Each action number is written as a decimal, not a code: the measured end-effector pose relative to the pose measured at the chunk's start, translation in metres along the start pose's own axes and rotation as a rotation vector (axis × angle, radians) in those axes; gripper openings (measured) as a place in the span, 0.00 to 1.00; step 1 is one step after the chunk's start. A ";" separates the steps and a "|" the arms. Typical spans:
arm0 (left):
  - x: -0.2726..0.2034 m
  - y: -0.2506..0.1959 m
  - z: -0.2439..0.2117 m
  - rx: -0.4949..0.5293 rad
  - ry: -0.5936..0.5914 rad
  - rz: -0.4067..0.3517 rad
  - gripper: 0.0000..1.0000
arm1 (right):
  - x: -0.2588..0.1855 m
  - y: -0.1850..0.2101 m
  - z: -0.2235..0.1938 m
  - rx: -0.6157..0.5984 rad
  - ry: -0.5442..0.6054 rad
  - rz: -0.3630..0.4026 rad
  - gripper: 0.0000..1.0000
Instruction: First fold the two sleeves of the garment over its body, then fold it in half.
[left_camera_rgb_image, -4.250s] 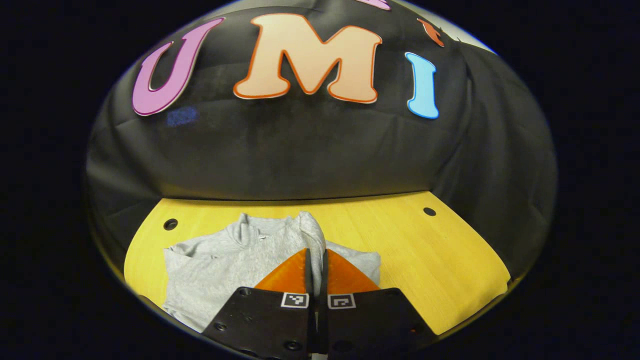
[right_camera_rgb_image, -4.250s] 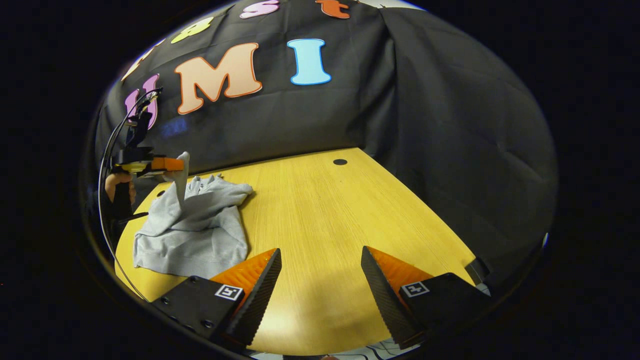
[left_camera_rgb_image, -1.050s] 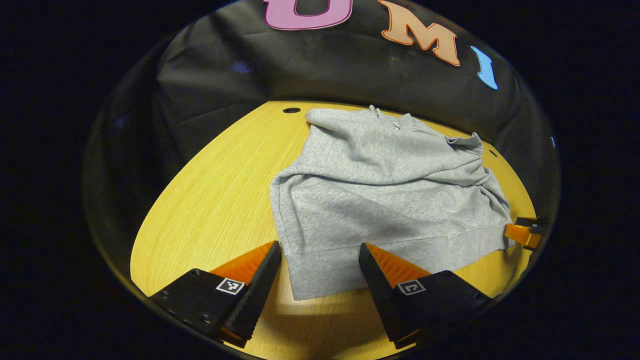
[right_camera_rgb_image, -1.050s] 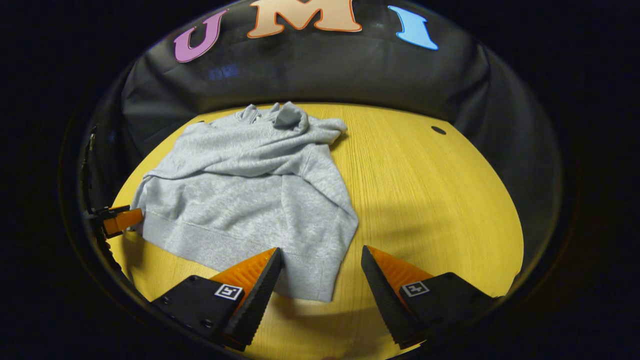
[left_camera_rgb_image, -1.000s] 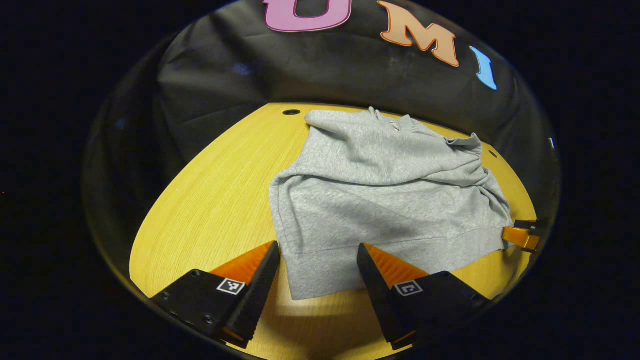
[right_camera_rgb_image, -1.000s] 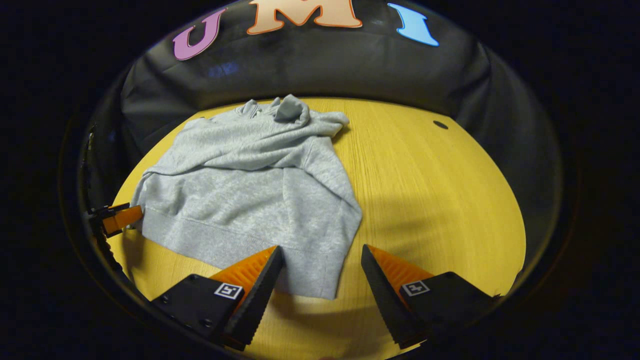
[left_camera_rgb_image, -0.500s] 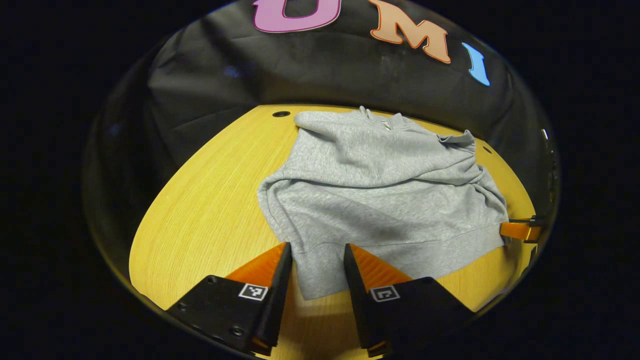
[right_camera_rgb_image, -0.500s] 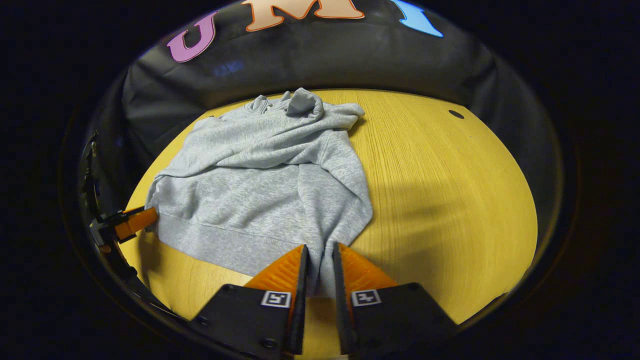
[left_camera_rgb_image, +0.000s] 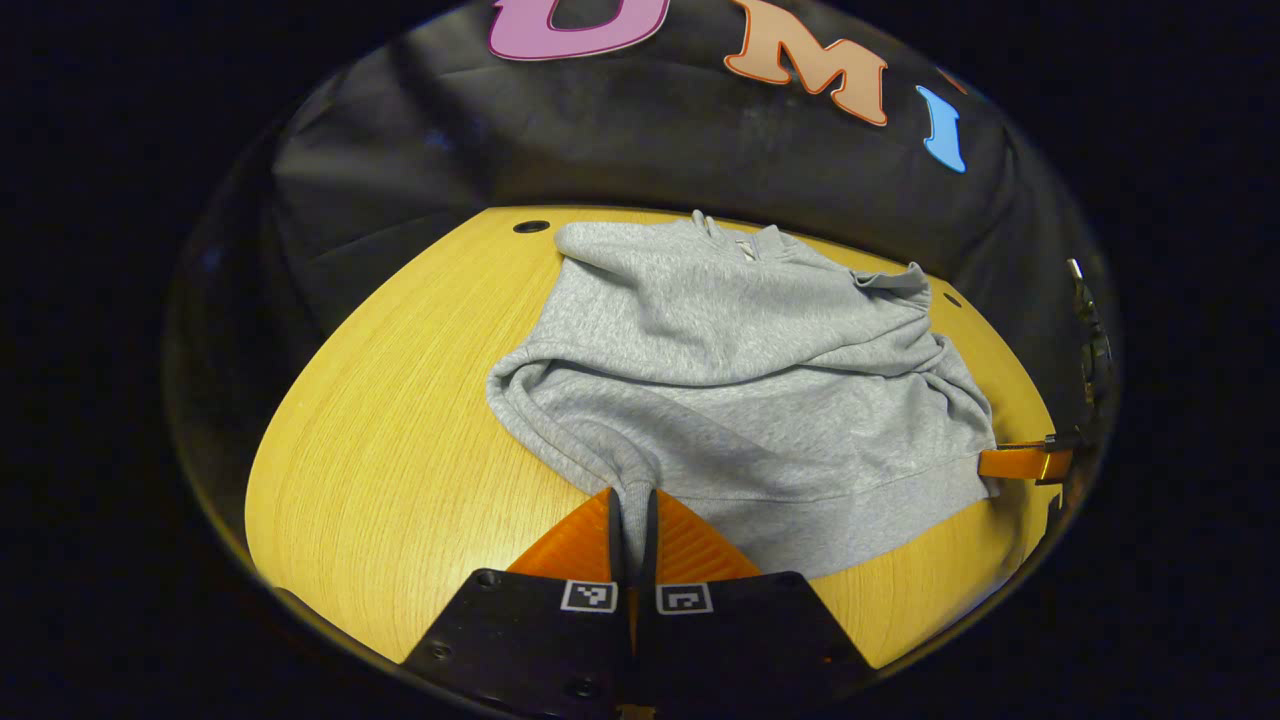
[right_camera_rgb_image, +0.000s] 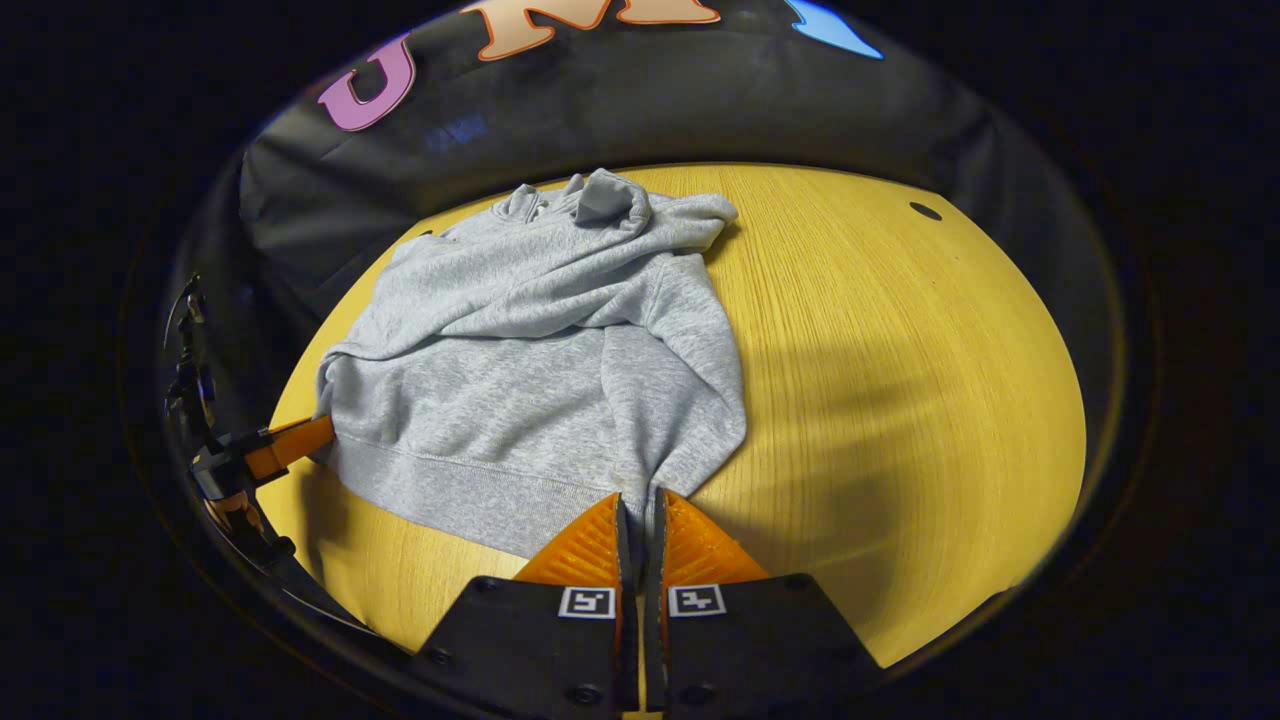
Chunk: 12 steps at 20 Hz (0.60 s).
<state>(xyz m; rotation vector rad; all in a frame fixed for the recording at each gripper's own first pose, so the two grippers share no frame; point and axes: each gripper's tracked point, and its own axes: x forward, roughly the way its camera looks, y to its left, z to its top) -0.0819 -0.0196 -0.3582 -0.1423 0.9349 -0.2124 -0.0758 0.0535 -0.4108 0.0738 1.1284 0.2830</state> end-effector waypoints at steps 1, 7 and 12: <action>-0.002 0.000 -0.001 0.007 0.011 -0.001 0.00 | -0.002 0.000 -0.001 -0.002 0.002 0.004 0.05; -0.010 0.010 -0.004 0.035 0.068 -0.021 0.00 | -0.011 0.006 -0.007 -0.050 0.050 0.055 0.05; -0.010 0.012 -0.001 0.000 0.112 -0.027 0.00 | -0.012 0.007 -0.007 -0.046 0.084 0.101 0.05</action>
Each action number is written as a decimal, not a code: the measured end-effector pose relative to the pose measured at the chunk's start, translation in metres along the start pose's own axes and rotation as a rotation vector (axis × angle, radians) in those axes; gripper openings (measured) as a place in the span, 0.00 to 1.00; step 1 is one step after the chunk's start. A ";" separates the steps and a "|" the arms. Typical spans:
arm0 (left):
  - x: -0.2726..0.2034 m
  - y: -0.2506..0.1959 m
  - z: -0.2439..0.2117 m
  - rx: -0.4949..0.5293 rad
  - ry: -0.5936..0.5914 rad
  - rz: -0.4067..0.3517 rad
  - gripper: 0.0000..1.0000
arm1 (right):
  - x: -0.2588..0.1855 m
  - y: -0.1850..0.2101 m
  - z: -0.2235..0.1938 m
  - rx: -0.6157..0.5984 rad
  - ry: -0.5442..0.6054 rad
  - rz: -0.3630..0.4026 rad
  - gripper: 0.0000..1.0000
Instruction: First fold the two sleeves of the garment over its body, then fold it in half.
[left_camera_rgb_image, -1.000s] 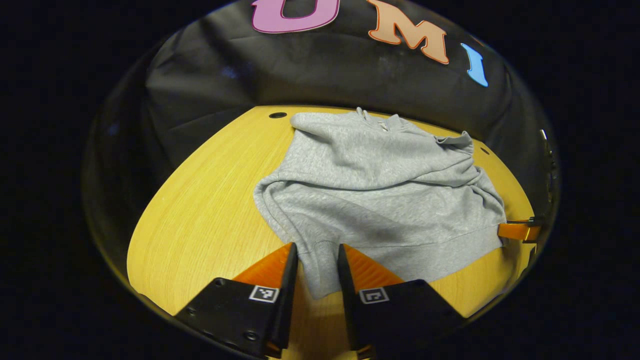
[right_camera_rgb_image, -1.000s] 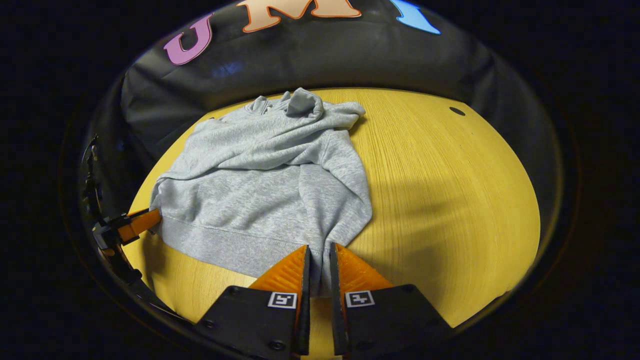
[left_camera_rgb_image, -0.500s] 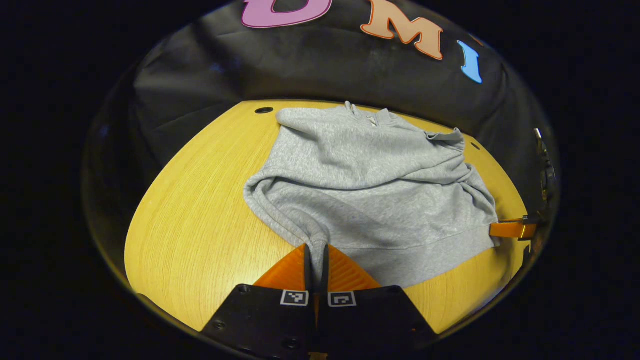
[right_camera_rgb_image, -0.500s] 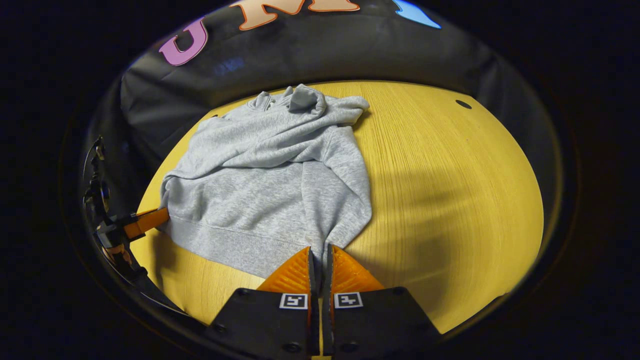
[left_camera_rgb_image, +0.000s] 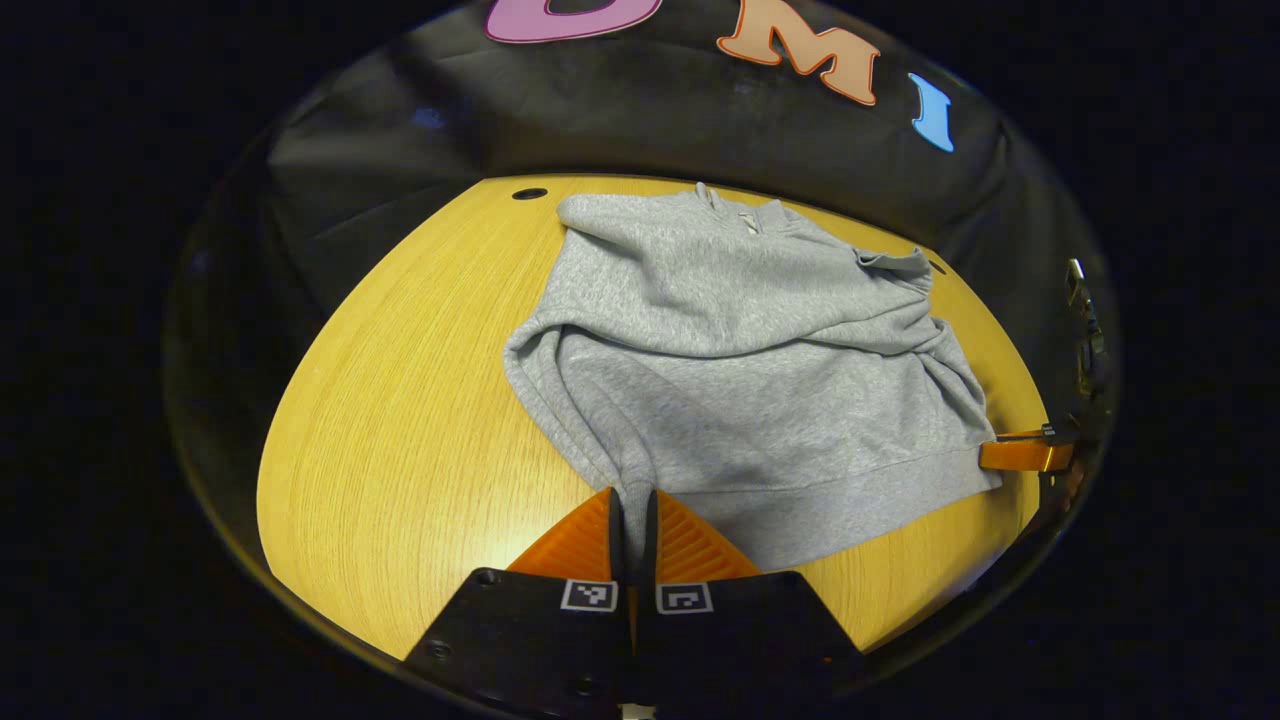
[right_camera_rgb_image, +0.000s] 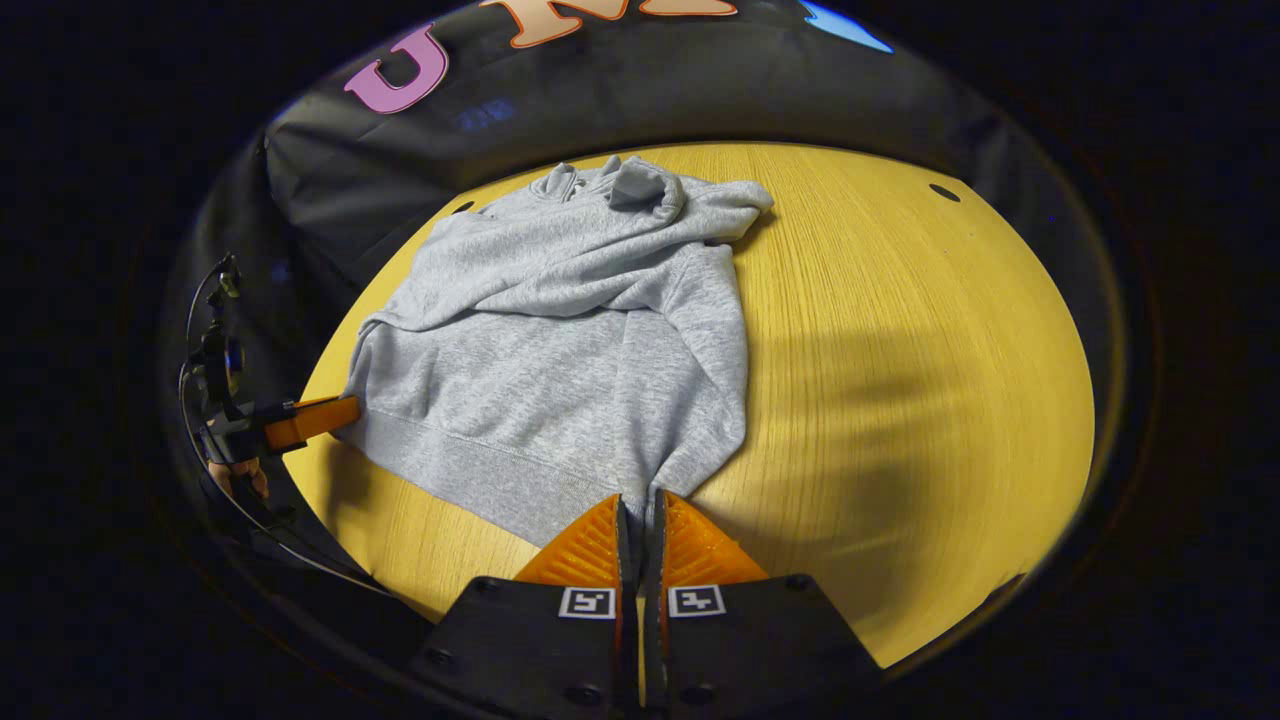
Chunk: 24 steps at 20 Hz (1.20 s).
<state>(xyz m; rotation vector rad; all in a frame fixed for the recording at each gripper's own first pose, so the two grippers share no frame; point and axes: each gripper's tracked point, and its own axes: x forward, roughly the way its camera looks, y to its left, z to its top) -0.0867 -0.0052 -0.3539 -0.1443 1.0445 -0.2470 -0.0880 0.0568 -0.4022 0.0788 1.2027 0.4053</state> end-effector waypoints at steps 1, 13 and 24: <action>0.000 0.000 0.001 -0.005 0.008 -0.002 0.00 | -0.001 0.001 0.001 0.009 0.004 0.009 0.05; -0.030 -0.015 0.072 -0.139 -0.074 -0.082 0.00 | -0.046 0.035 0.070 0.344 -0.071 0.265 0.05; -0.022 -0.006 0.159 -0.211 -0.187 -0.104 0.00 | -0.042 0.038 0.162 0.551 -0.140 0.390 0.05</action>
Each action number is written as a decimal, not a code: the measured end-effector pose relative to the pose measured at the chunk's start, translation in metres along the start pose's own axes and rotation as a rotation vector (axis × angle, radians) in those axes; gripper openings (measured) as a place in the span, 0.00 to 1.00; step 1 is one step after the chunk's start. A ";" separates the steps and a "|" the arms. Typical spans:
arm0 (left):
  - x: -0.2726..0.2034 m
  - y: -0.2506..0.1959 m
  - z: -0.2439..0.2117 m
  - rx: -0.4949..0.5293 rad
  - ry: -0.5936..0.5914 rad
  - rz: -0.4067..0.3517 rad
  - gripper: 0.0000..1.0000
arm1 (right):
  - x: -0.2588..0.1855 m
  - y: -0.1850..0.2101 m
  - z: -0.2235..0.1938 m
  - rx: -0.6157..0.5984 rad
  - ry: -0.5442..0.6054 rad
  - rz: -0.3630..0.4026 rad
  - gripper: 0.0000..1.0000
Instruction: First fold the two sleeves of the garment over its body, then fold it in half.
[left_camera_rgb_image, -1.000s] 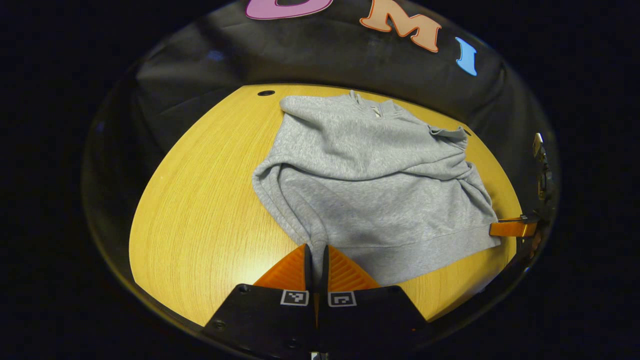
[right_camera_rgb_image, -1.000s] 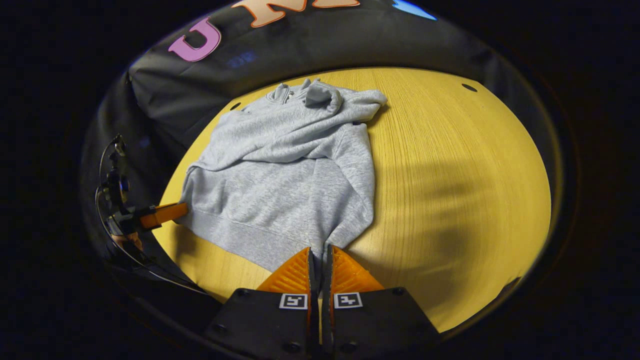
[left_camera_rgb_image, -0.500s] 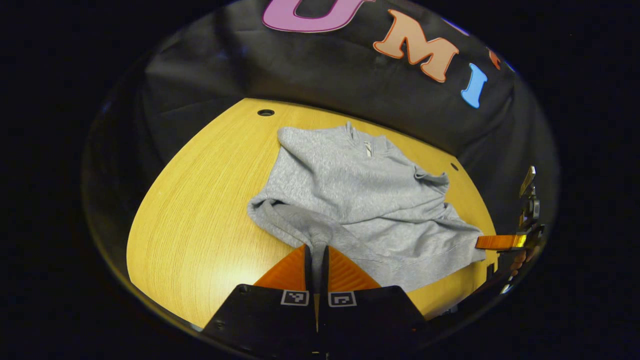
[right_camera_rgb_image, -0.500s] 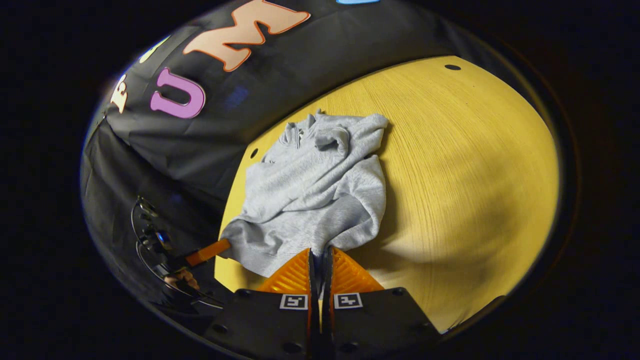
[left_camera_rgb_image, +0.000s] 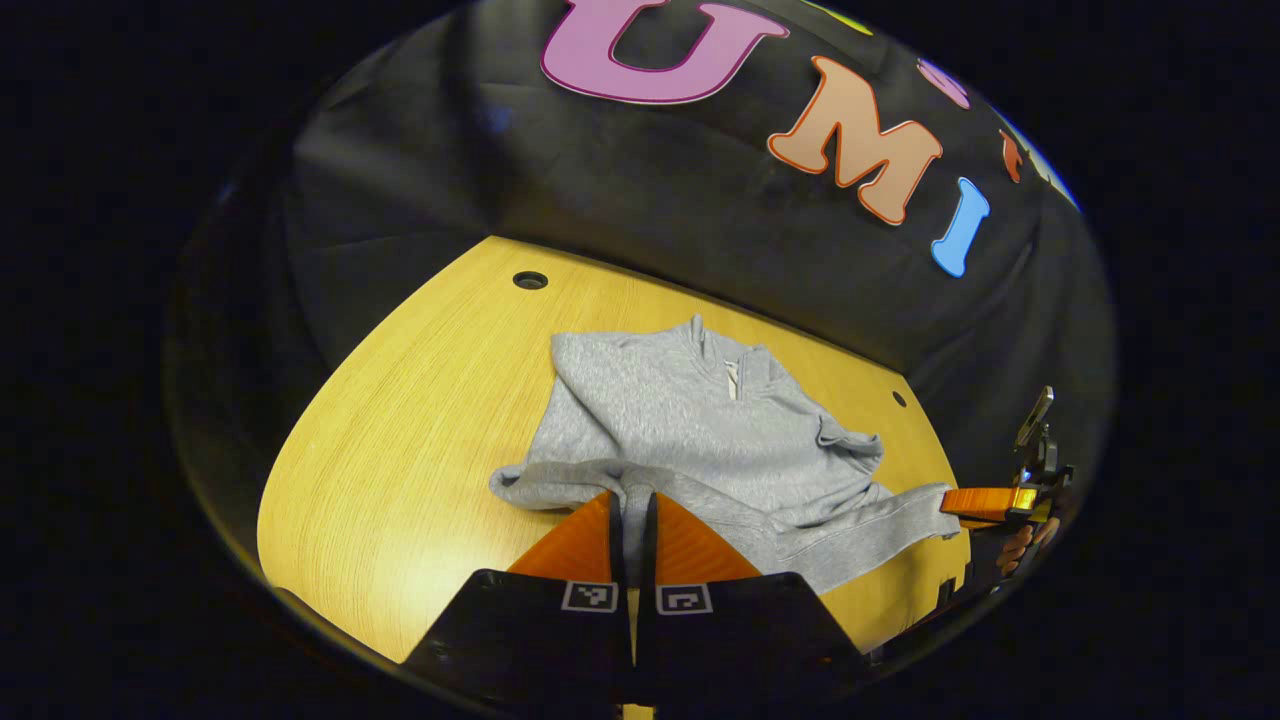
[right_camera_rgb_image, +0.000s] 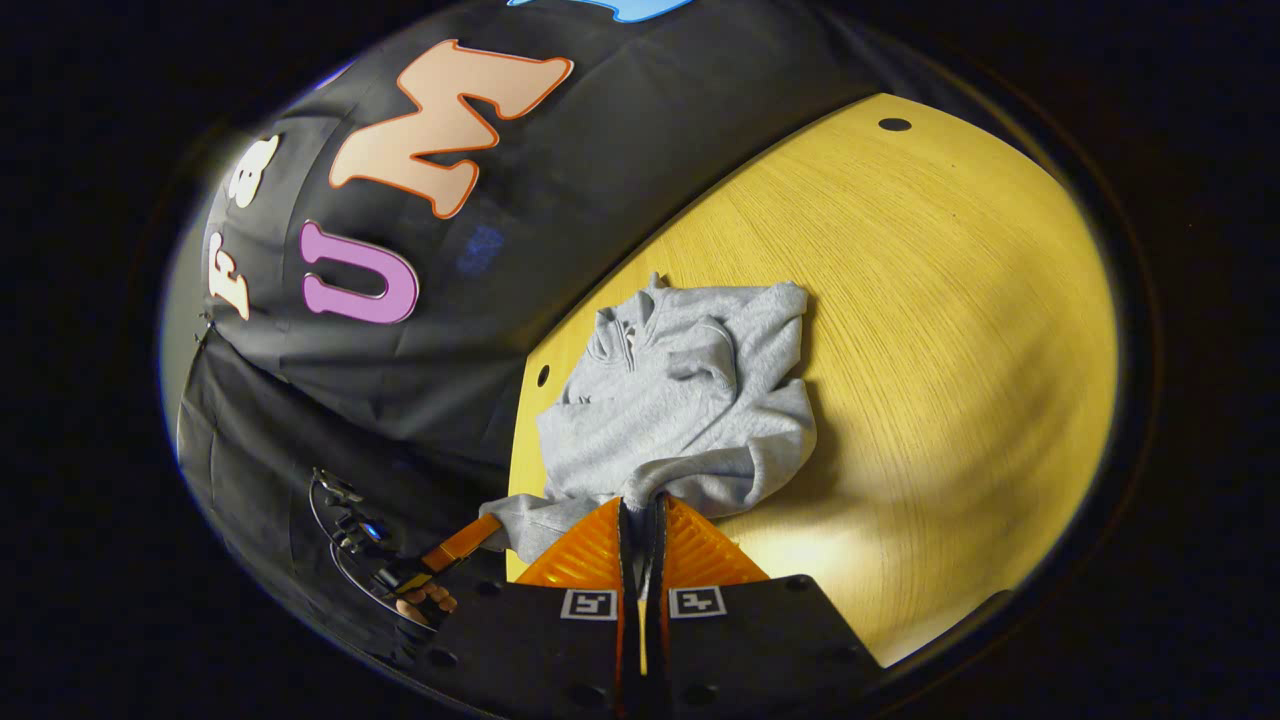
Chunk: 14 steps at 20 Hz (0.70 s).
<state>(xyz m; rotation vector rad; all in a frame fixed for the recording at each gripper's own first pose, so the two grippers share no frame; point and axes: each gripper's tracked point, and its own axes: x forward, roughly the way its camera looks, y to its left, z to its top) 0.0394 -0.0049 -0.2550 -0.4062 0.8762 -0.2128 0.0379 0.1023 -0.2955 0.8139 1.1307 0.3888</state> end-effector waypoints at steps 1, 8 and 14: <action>0.005 0.000 0.007 -0.004 -0.002 0.003 0.00 | 0.003 0.006 0.006 0.035 -0.002 0.017 0.05; 0.045 0.006 0.025 -0.022 0.042 0.035 0.00 | 0.037 0.005 0.045 0.138 -0.045 -0.003 0.05; 0.084 0.017 0.030 -0.119 0.092 0.065 0.00 | 0.075 -0.014 0.063 0.236 -0.083 -0.061 0.05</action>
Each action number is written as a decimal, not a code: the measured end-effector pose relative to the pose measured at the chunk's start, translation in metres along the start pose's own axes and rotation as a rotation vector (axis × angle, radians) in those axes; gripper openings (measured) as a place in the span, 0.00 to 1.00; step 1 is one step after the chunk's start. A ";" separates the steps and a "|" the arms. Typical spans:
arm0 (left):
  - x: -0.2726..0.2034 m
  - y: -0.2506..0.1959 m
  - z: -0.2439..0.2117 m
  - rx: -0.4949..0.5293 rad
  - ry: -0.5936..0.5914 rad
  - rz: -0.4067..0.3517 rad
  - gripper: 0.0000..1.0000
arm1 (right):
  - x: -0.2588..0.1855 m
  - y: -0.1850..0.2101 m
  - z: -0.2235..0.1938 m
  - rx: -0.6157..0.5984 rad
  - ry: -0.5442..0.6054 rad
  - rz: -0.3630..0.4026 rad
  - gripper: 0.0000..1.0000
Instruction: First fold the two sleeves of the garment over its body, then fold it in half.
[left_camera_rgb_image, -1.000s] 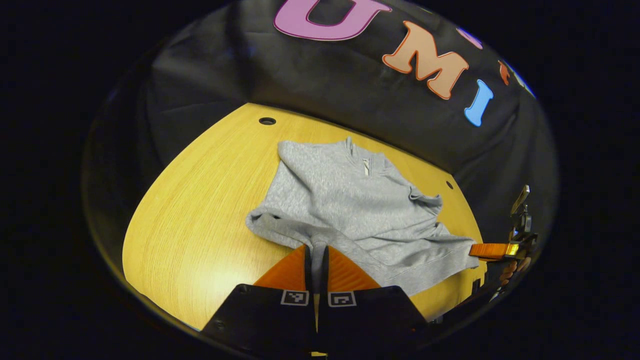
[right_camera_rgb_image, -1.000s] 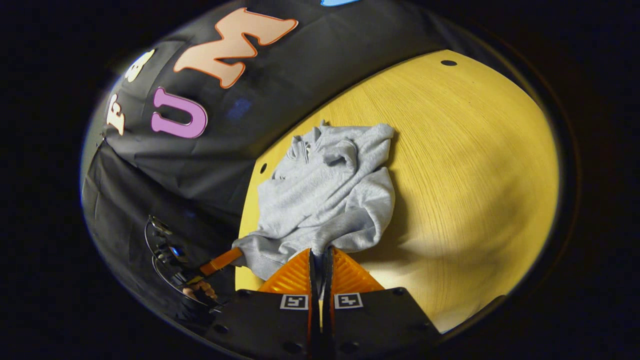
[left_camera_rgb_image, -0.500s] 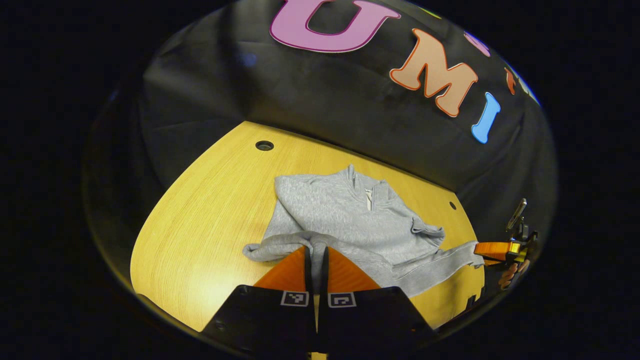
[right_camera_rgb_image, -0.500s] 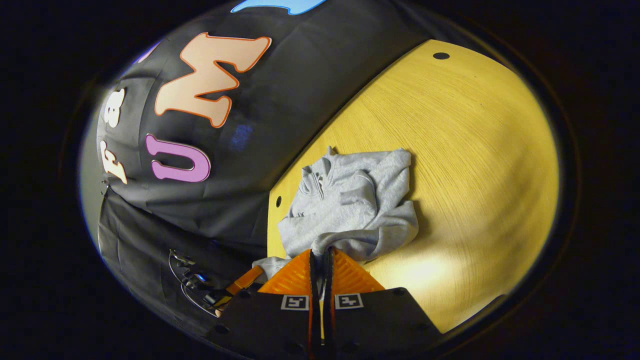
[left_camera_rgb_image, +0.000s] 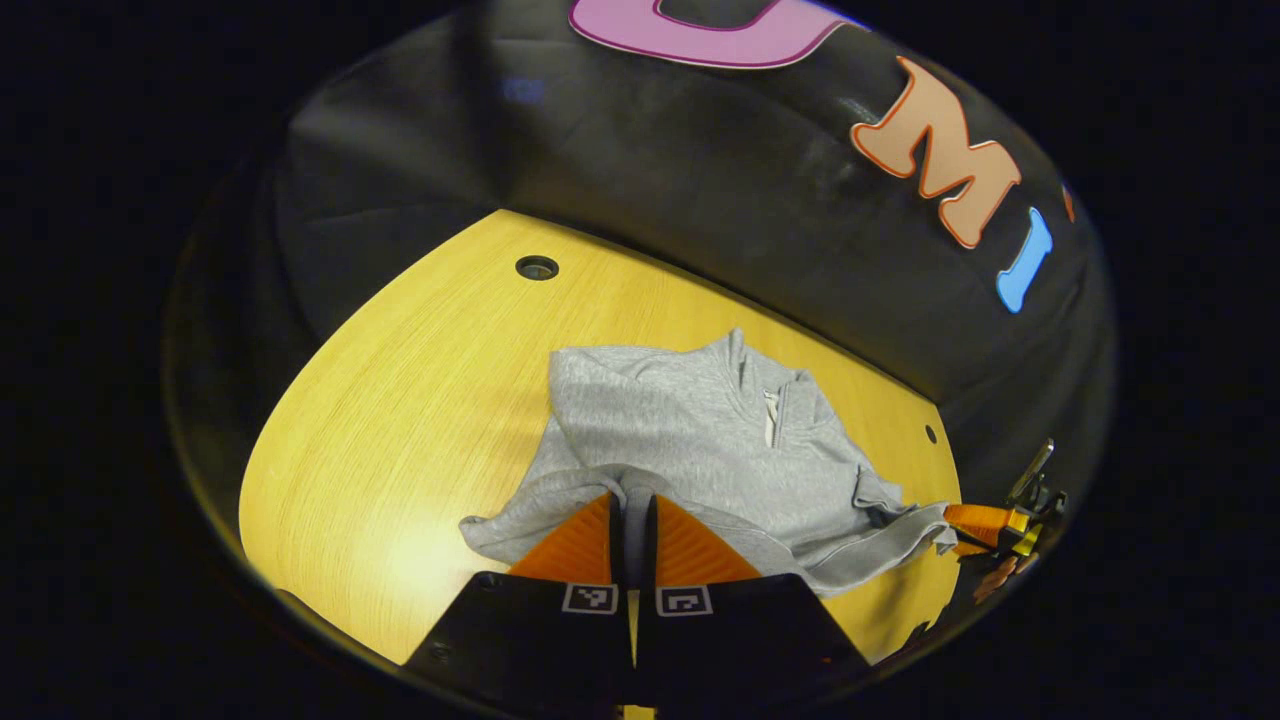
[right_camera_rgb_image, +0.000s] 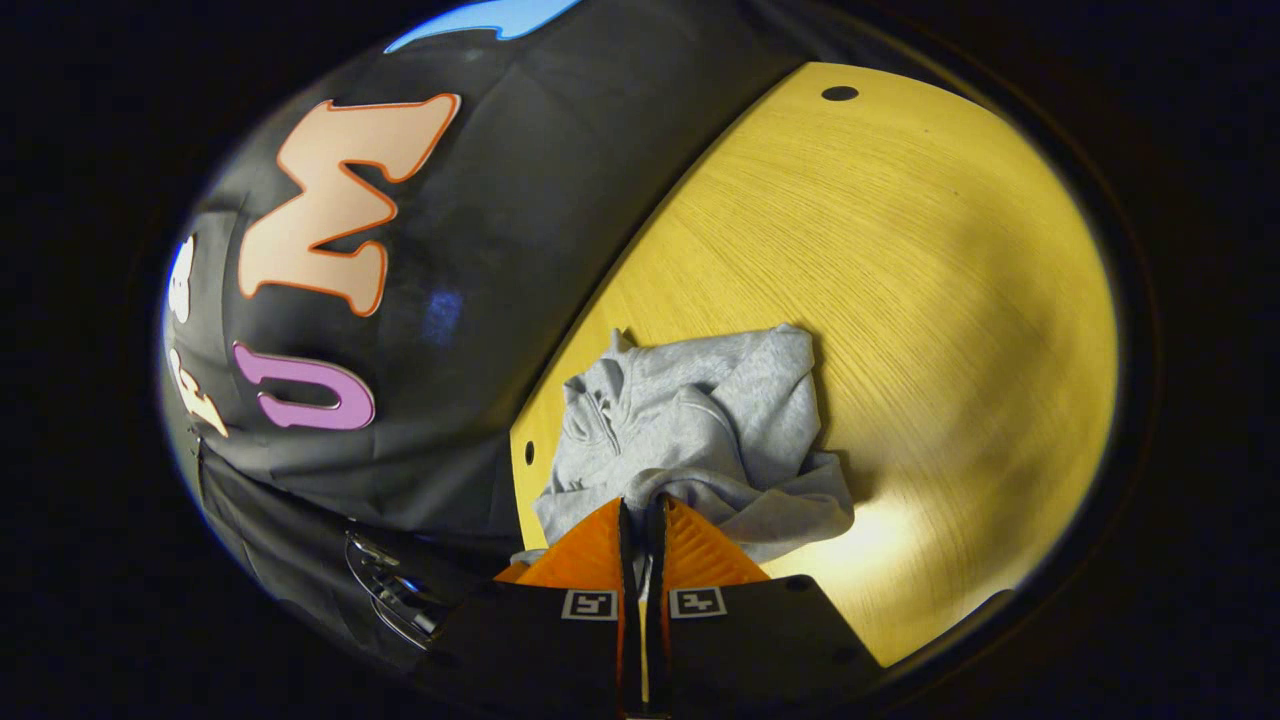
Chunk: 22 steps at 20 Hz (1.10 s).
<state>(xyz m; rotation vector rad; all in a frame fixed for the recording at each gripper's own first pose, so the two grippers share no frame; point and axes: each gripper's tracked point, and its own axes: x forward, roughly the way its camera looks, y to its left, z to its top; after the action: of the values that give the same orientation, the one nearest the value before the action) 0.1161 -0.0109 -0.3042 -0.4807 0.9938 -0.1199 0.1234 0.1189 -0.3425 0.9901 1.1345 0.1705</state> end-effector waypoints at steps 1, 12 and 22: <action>0.006 0.001 0.000 -0.025 0.010 0.005 0.00 | 0.006 -0.001 0.003 0.017 -0.010 -0.007 0.05; 0.019 -0.012 0.033 -0.006 -0.090 0.025 0.78 | 0.023 0.017 0.039 -0.090 -0.216 0.000 0.69; -0.065 -0.029 0.088 0.294 -0.430 0.133 0.96 | -0.068 0.036 0.061 -0.539 -0.537 -0.102 0.97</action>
<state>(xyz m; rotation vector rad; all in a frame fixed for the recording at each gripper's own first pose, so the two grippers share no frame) 0.1566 0.0126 -0.2015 -0.1577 0.5700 -0.0391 0.1545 0.0664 -0.2663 0.4509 0.5911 0.1090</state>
